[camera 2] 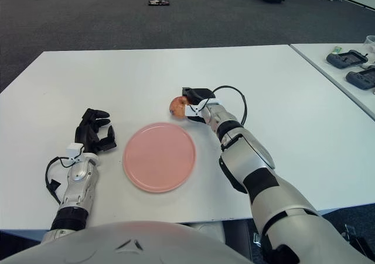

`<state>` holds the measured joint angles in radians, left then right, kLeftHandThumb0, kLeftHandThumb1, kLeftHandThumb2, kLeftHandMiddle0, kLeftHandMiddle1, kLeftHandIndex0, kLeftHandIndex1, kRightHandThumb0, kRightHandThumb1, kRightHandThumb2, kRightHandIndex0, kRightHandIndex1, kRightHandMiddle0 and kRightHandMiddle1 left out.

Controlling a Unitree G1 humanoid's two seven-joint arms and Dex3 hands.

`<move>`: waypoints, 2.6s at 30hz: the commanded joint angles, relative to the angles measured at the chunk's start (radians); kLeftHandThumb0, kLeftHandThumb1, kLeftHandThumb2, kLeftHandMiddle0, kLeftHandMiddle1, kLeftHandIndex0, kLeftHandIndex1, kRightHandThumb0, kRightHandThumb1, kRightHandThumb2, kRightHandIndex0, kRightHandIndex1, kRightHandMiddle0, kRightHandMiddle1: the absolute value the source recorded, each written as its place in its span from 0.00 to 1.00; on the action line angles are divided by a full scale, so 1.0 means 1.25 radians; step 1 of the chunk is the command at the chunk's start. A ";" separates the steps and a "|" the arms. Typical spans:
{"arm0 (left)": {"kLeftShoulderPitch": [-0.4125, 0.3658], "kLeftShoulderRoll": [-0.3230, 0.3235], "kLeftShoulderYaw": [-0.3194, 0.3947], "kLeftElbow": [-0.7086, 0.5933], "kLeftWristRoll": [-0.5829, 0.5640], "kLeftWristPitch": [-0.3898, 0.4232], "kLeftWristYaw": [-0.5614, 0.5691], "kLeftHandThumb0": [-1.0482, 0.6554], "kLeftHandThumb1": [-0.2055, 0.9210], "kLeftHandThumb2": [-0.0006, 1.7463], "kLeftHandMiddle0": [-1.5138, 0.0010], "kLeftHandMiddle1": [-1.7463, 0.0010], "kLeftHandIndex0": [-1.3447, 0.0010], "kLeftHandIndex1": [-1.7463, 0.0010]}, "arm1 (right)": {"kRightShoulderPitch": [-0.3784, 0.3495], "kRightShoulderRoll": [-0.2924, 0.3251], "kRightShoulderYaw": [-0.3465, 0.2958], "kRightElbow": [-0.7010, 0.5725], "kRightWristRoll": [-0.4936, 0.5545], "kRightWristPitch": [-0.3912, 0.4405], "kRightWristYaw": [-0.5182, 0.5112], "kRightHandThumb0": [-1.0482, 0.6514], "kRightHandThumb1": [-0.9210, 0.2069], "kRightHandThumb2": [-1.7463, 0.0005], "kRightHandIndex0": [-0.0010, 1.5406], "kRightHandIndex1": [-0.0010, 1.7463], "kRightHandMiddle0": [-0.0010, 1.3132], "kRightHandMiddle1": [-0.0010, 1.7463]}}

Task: Put the apple into the plate.

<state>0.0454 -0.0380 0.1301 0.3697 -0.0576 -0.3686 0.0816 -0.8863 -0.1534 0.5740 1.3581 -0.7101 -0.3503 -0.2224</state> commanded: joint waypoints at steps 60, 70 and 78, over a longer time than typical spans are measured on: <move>0.026 0.000 -0.002 0.046 0.026 0.040 0.009 0.61 0.32 0.86 0.54 0.00 0.59 0.02 | -0.010 0.058 -0.309 -0.094 0.336 -0.058 0.381 0.61 0.44 0.32 0.36 0.99 0.22 0.99; 0.023 -0.005 -0.001 0.049 0.021 0.038 0.007 0.61 0.32 0.86 0.54 0.00 0.60 0.02 | -0.030 0.052 -0.222 -0.103 0.263 -0.103 0.414 0.18 0.35 0.44 0.01 0.61 0.01 0.67; 0.026 -0.012 0.000 0.042 0.016 0.039 0.007 0.61 0.35 0.84 0.55 0.00 0.63 0.01 | -0.044 0.066 -0.169 -0.112 0.218 -0.140 0.401 0.12 0.33 0.49 0.00 0.20 0.00 0.46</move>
<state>0.0364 -0.0433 0.1299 0.3742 -0.0306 -0.3642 0.0859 -0.9134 -0.0731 0.3422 1.2371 -0.4160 -0.4902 0.2853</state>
